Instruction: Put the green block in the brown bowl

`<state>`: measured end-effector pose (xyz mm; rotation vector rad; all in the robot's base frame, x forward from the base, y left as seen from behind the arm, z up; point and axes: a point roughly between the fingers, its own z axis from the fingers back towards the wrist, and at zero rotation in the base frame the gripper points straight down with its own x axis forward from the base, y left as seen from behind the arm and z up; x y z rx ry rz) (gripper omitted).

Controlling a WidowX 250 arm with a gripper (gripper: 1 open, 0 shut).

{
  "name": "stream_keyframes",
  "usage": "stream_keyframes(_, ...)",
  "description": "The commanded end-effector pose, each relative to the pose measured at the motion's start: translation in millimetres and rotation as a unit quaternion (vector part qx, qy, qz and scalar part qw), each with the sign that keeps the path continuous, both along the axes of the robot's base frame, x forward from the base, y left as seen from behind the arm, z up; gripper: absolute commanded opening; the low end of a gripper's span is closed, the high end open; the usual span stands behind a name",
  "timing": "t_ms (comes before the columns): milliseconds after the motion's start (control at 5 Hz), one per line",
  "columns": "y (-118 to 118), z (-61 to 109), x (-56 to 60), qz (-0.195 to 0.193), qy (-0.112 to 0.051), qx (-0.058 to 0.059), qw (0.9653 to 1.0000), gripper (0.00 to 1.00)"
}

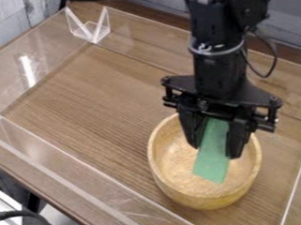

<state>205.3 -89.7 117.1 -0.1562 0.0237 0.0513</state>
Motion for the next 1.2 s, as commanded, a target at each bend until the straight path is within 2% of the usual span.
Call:
stream_keyframes(0,1.5,16.9,16.8,0.003,-0.032,-0.006,0.9995,0.0)
stream_keyframes(400,9.5,31.6,50.3,-0.002,-0.048,-0.002,0.9988,0.0)
stream_keyframes(600,19.7,47.2,70.8,0.002,-0.064,0.003,0.9979,0.0)
stream_keyframes(800,31.0,71.9,70.3,-0.001,-0.08,0.005,0.9968,0.0)
stream_keyframes(1000,34.2,67.5,66.8,-0.009,-0.084,0.006,0.9964,0.0)
